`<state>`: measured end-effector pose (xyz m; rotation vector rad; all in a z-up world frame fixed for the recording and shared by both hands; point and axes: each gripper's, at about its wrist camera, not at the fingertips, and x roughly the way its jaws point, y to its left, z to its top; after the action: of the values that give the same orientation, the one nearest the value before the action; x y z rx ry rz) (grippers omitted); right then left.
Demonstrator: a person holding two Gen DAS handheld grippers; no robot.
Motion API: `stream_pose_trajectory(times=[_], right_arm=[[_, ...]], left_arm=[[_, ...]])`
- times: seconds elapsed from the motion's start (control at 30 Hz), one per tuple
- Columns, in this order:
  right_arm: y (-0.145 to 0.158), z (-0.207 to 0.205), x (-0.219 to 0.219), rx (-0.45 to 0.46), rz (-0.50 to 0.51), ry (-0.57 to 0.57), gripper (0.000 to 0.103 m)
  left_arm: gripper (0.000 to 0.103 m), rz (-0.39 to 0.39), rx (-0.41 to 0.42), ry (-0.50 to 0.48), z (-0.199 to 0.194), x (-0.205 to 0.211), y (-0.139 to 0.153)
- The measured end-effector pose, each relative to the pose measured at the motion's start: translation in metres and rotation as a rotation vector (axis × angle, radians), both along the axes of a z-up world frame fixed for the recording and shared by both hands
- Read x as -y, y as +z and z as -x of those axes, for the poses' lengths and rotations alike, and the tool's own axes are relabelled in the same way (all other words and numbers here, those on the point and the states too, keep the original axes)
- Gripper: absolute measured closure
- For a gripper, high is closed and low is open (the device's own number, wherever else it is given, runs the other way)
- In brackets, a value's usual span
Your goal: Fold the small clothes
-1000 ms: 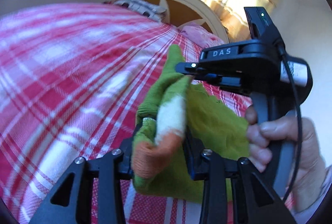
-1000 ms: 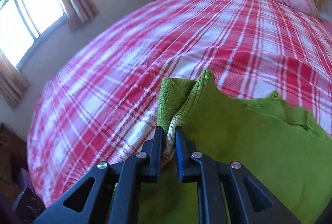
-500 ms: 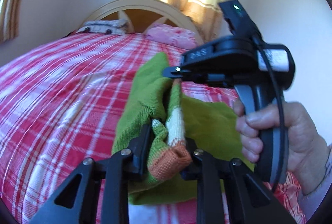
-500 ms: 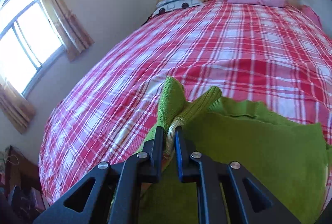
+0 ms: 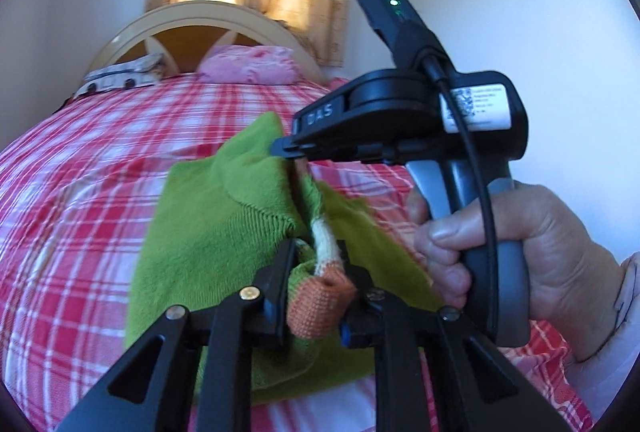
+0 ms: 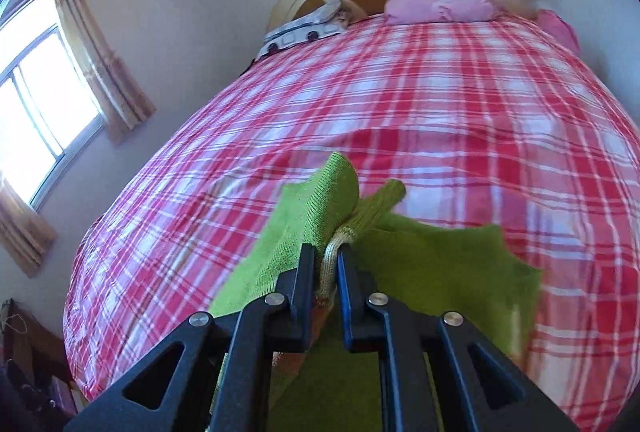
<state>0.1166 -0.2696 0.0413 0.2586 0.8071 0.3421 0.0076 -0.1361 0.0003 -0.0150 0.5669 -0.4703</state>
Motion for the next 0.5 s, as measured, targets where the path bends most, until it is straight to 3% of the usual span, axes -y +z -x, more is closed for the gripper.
stream_pose_trajectory(times=[0.5], right_arm=[[-0.044, 0.02, 0.087, -0.055, -0.016, -0.109, 0.093]], left_arm=[[0.084, -0.054, -0.076, -0.135, -0.002, 0.08, -0.023]])
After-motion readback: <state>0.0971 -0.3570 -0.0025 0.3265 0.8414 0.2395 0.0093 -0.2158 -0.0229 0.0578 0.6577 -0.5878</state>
